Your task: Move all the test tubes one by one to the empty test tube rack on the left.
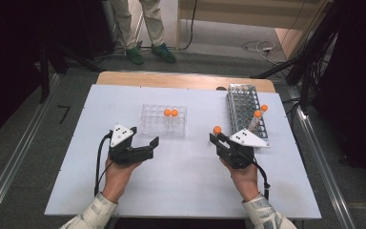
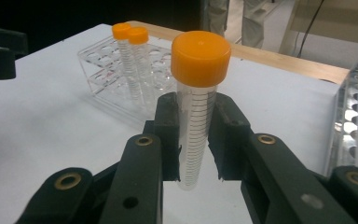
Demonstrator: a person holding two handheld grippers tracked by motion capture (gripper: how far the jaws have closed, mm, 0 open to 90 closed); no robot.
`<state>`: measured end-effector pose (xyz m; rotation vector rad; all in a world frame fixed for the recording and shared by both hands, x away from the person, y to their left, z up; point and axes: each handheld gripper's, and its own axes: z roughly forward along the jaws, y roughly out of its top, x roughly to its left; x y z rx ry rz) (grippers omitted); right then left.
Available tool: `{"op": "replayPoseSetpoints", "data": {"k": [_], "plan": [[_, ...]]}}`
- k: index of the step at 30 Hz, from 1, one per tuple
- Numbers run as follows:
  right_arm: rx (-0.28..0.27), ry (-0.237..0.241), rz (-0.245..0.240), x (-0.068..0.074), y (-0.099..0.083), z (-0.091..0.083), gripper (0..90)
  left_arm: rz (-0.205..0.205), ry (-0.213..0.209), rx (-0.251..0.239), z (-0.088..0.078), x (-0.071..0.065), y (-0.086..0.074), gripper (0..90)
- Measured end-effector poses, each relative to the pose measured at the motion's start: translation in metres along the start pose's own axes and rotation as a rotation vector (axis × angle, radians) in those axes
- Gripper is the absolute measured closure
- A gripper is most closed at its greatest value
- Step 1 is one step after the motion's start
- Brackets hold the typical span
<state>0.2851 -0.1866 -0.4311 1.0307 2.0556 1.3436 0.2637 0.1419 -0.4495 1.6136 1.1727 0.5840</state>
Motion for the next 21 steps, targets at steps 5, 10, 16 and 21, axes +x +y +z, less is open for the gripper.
{"op": "replayPoseSetpoints", "data": {"k": [5, 10, 16, 21], "plan": [[0.011, 0.021, -0.005, 0.008, -0.001, 0.004, 72.0, 0.013, -0.008, -0.002, 0.0, -0.005, 0.001, 12.1], [0.024, 0.043, -0.017, 0.017, -0.003, 0.009, 72.0, 0.027, -0.021, -0.007, -0.001, -0.011, 0.004, 12.1], [0.031, 0.069, -0.036, 0.028, -0.004, 0.017, 72.0, 0.04, -0.032, -0.01, -0.001, -0.016, 0.005, 12.6], [0.04, 0.092, -0.041, 0.036, -0.004, 0.022, 72.0, 0.043, -0.044, -0.01, -0.001, -0.018, 0.006, 12.9]]}}
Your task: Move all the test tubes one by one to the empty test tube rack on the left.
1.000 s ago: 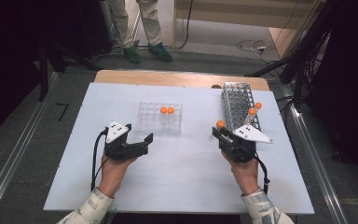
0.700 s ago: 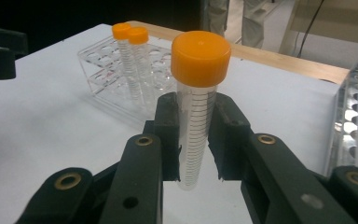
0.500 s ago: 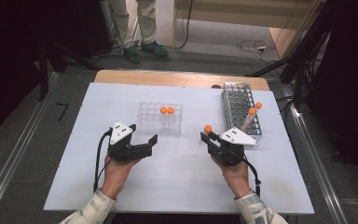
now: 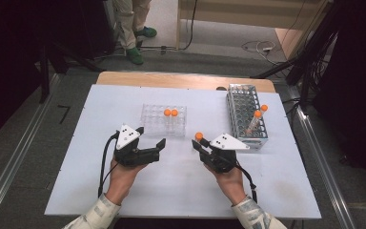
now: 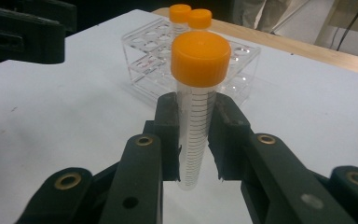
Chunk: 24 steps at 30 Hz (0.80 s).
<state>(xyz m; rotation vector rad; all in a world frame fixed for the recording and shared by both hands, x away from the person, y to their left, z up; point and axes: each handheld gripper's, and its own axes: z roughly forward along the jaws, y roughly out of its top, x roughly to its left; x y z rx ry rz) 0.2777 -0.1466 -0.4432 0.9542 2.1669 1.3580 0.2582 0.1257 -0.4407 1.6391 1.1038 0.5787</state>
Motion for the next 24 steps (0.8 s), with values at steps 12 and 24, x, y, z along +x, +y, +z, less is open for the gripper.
{"op": "replayPoseSetpoints", "data": {"k": [12, 24], "plan": [[0.018, 0.036, -0.031, 0.016, 0.0, 0.01, 72.0, 0.022, -0.048, 0.013, 0.007, -0.013, 0.001, 15.0], [0.041, 0.06, -0.055, 0.026, -0.001, 0.02, 72.0, 0.073, -0.166, -0.038, 0.006, -0.029, 0.005, 36.1]]}}
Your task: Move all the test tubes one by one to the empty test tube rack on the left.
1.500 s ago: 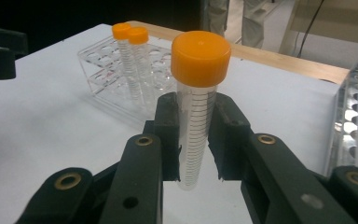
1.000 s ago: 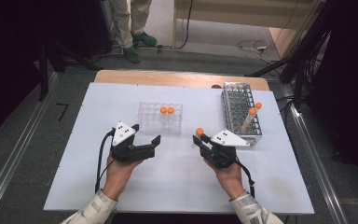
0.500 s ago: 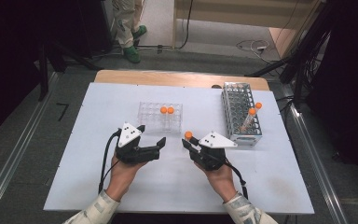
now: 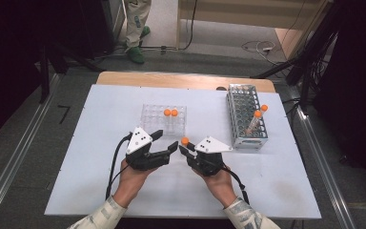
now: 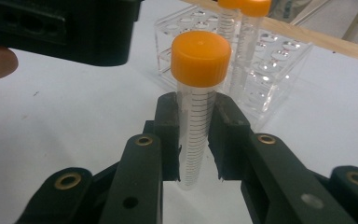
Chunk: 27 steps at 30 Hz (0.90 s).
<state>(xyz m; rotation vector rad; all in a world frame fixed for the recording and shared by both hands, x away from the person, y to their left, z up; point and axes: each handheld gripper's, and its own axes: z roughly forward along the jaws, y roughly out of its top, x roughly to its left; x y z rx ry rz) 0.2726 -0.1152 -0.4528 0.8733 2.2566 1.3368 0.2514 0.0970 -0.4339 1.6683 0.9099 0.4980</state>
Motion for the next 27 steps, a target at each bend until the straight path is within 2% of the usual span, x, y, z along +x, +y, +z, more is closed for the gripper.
{"op": "replayPoseSetpoints", "data": {"k": [6, 10, 14, 17, 27], "plan": [[0.011, 0.022, -0.016, 0.008, 0.001, 0.006, 72.0, 0.038, -0.039, 0.006, 0.004, -0.009, 0.001, 48.7], [0.009, 0.036, -0.027, 0.013, 0.002, 0.008, 72.0, 0.082, -0.033, 0.018, 0.007, -0.012, -0.002, 58.2], [0.006, 0.049, -0.028, 0.015, 0.003, 0.008, 72.0, 0.097, -0.035, 0.032, 0.009, -0.014, -0.003, 64.4], [0.006, 0.054, -0.032, 0.016, 0.003, 0.007, 72.0, 0.097, -0.033, 0.032, 0.01, -0.014, -0.004, 68.2], [0.009, 0.059, -0.028, 0.016, 0.004, 0.007, 71.2, 0.086, -0.035, 0.027, 0.009, -0.013, -0.003, 69.7]]}}
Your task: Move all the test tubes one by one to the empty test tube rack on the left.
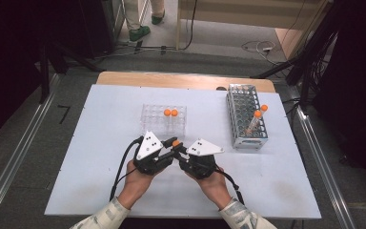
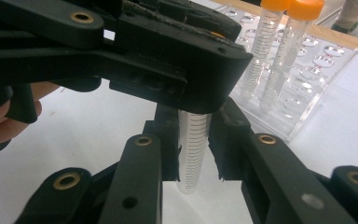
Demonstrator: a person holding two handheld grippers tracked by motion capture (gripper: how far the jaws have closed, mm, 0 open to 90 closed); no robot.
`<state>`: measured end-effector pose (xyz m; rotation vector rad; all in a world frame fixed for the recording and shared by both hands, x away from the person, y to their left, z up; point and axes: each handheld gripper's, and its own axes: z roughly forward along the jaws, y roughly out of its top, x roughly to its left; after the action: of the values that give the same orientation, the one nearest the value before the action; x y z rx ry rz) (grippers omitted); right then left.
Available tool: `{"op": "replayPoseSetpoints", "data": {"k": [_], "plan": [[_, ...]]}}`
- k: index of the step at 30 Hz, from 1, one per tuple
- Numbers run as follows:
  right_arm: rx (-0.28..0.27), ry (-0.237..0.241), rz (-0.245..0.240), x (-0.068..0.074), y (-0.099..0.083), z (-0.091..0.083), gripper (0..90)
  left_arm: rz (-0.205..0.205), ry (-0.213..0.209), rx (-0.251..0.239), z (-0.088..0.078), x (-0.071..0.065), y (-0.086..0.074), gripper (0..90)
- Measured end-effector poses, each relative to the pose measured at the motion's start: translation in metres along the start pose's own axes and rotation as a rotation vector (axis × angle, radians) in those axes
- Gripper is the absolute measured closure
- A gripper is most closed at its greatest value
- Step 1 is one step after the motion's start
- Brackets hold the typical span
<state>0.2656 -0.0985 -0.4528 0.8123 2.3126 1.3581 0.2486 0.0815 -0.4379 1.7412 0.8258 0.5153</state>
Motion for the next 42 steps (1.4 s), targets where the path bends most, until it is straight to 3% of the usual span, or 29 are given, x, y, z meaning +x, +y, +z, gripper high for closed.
{"op": "replayPoseSetpoints", "data": {"k": [6, 9, 19, 42], "plan": [[0.014, 0.02, -0.004, -0.002, 0.0, -0.001, 44.5, -0.023, 0.009, -0.008, -0.005, 0.005, 0.002, 69.8], [0.02, 0.013, 0.003, -0.007, 0.001, -0.005, 35.8, -0.047, 0.009, -0.015, -0.008, 0.01, 0.004, 69.8], [0.013, -0.042, 0.057, -0.029, -0.003, -0.022, 28.6, -0.085, 0.058, -0.012, -0.014, 0.023, 0.007, 69.8], [0.02, -0.15, 0.133, -0.072, -0.027, -0.058, 27.3, -0.127, 0.116, -0.036, -0.029, 0.047, 0.016, 70.0]]}}
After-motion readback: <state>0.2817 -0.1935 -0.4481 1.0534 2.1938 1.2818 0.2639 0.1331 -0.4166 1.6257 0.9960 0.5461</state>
